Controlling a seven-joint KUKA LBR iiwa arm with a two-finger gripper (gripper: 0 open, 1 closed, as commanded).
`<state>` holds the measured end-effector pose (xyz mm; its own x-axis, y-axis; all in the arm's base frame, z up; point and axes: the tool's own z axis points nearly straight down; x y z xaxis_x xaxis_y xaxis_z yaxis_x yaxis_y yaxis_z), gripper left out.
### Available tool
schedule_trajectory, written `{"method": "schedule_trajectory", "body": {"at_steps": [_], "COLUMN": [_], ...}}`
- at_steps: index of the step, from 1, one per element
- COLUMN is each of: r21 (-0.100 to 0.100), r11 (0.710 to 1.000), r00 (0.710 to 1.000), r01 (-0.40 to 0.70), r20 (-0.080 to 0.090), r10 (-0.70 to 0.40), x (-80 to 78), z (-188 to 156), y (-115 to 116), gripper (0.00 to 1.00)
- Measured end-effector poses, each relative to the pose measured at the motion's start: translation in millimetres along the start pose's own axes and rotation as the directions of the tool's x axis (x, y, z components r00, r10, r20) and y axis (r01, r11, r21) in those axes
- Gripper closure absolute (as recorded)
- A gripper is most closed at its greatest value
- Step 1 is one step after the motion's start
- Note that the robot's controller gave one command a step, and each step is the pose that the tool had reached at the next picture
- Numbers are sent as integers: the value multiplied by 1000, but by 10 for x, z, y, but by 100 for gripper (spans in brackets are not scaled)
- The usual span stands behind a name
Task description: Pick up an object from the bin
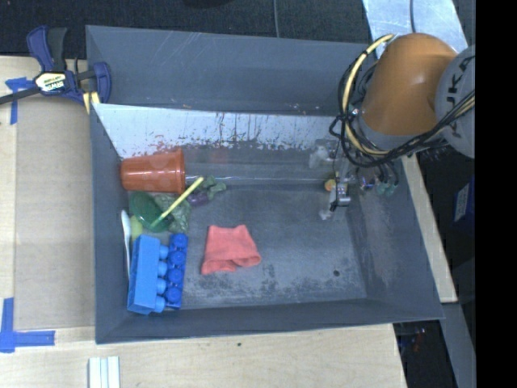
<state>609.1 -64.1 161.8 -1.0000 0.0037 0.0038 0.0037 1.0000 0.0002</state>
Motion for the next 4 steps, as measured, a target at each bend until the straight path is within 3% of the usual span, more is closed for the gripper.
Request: {"method": "schedule_trajectory", "body": {"at_steps": [1, 2, 3, 4], "r21": [1, 3, 1, 2], "r11": [1000, 997, 999, 989], "r00": [1000, 997, 999, 989], "r01": [1, 77, 36, 147], "r20": [8, 13, 7, 13], "r10": [-1, -77, -36, -147], "x": [-19, 12, 100, 551], "z": [-42, 424, 406, 692], "y": [1, 383, 716, 970], "gripper": [0, 0, 0, 0]}}
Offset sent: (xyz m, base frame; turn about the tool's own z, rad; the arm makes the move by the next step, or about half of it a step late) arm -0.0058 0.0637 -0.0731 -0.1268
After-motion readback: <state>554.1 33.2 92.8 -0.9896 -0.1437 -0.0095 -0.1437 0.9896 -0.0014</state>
